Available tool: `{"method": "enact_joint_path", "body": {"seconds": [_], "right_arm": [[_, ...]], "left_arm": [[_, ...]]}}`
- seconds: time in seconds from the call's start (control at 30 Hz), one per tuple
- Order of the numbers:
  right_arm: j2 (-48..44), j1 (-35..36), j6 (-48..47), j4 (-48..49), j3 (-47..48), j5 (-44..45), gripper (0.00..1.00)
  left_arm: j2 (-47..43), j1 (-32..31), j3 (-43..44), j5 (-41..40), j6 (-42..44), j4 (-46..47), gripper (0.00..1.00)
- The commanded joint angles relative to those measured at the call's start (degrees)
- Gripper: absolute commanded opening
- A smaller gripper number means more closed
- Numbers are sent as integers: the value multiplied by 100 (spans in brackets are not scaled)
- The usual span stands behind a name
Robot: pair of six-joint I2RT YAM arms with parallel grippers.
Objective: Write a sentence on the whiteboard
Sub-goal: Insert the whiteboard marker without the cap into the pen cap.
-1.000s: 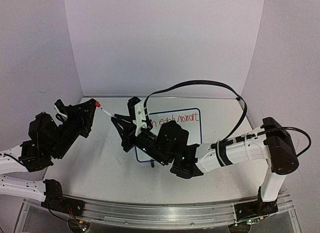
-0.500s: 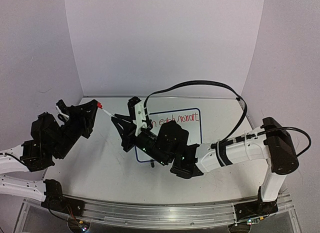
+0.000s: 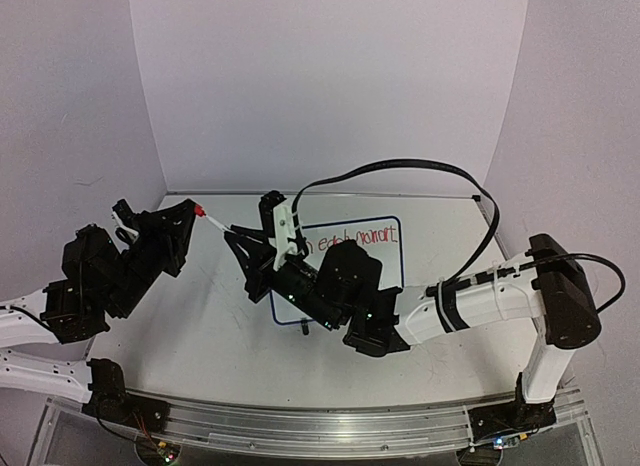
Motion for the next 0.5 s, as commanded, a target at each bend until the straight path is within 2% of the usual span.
{"method": "enact_joint_path", "body": {"seconds": [0.0, 0.47], "right_arm": [[-115, 19, 18, 243, 128, 31, 0], [130, 15, 18, 102, 424, 86, 0]], "left_arm": [[16, -20, -25, 11, -50, 182, 0], [-56, -18, -64, 100, -108, 207, 0]]}}
